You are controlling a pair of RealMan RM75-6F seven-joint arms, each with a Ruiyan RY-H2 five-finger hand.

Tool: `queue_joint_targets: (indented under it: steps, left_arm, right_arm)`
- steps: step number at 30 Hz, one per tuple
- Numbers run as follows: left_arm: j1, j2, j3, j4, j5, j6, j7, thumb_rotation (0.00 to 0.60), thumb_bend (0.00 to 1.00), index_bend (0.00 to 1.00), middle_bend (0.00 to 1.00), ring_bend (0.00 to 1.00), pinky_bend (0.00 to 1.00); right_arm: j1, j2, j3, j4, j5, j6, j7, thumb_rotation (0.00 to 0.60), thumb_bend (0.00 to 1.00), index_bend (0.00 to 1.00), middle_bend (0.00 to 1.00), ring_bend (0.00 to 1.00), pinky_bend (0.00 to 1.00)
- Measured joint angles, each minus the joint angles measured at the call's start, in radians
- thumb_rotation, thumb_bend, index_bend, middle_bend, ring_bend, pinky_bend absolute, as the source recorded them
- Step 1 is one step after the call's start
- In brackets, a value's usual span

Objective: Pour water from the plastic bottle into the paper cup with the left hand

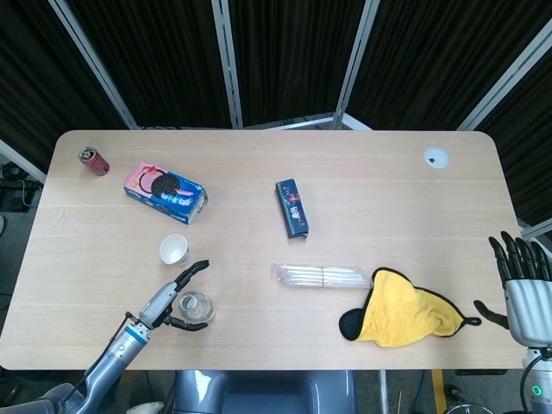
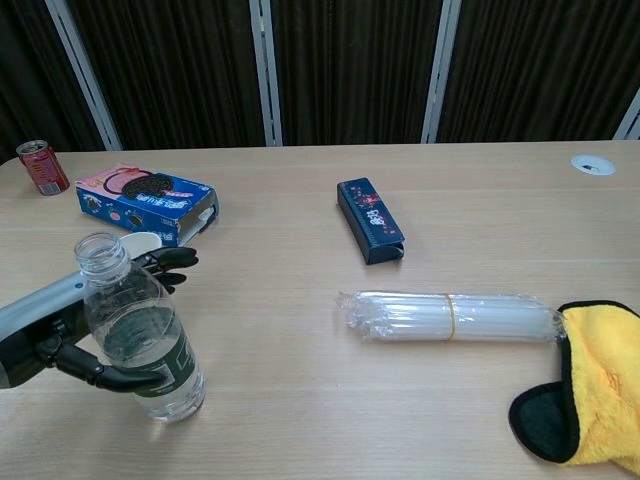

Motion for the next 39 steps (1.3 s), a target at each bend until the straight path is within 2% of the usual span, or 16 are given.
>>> queue_joint_targets:
  steps: [4, 11, 13, 15, 18, 21, 30, 36, 39]
  left_arm:
    - [-0.015, -0.027, 0.001, 0.038, 0.001, -0.01, -0.02, 0.6, 0.0, 0.01, 0.0, 0.0, 0.01]
    - [-0.03, -0.058, 0.012, 0.068, 0.005, -0.023, -0.065, 0.6, 0.03, 0.09, 0.02, 0.01, 0.05]
    - [-0.035, -0.069, 0.014, 0.08, 0.006, -0.024, -0.079, 0.6, 0.08, 0.17, 0.11, 0.05, 0.1]
    - [-0.038, -0.078, 0.016, 0.088, 0.007, -0.023, -0.089, 0.6, 0.2, 0.32, 0.27, 0.17, 0.19]
    - [-0.039, -0.093, 0.015, 0.098, 0.005, -0.016, -0.102, 0.6, 0.37, 0.5, 0.44, 0.3, 0.3]
    - [-0.037, -0.108, 0.008, 0.106, -0.003, -0.003, -0.11, 0.6, 0.45, 0.6, 0.51, 0.36, 0.36]
    - [-0.035, -0.1, -0.001, 0.077, -0.008, 0.035, -0.127, 0.6, 0.47, 0.63, 0.53, 0.38, 0.38]
    - [-0.05, -0.031, -0.016, -0.013, 0.008, 0.076, -0.115, 0.6, 0.46, 0.63, 0.53, 0.38, 0.38]
    - [-0.062, 0.033, -0.034, -0.08, 0.016, 0.1, -0.094, 0.6, 0.46, 0.63, 0.53, 0.38, 0.38]
  right_arm:
    - [0.001, 0.001, 0.006, -0.002, 0.008, -0.001, 0.006, 0.6, 0.0, 0.0, 0.0, 0.0, 0.0]
    - [0.008, 0.0, 0.008, 0.004, 0.016, -0.016, 0.003, 0.6, 0.0, 0.0, 0.0, 0.0, 0.0]
    - [0.012, -0.004, 0.008, 0.01, 0.021, -0.025, -0.001, 0.6, 0.0, 0.0, 0.0, 0.0, 0.0]
    - [0.014, -0.007, 0.009, 0.014, 0.026, -0.029, -0.003, 0.6, 0.0, 0.0, 0.0, 0.0, 0.0]
    - [0.017, -0.009, 0.011, 0.017, 0.031, -0.034, -0.003, 0.6, 0.0, 0.0, 0.0, 0.0, 0.0]
    - [0.019, -0.011, 0.012, 0.02, 0.035, -0.037, -0.004, 0.6, 0.0, 0.0, 0.0, 0.0, 0.0]
    - [0.02, -0.015, 0.011, 0.025, 0.041, -0.04, -0.009, 0.6, 0.0, 0.0, 0.0, 0.0, 0.0]
    - [0.019, -0.016, 0.01, 0.022, 0.038, -0.038, -0.011, 0.6, 0.0, 0.0, 0.0, 0.0, 0.0]
    - [0.018, -0.015, 0.008, 0.02, 0.034, -0.035, -0.013, 0.6, 0.0, 0.0, 0.0, 0.0, 0.0]
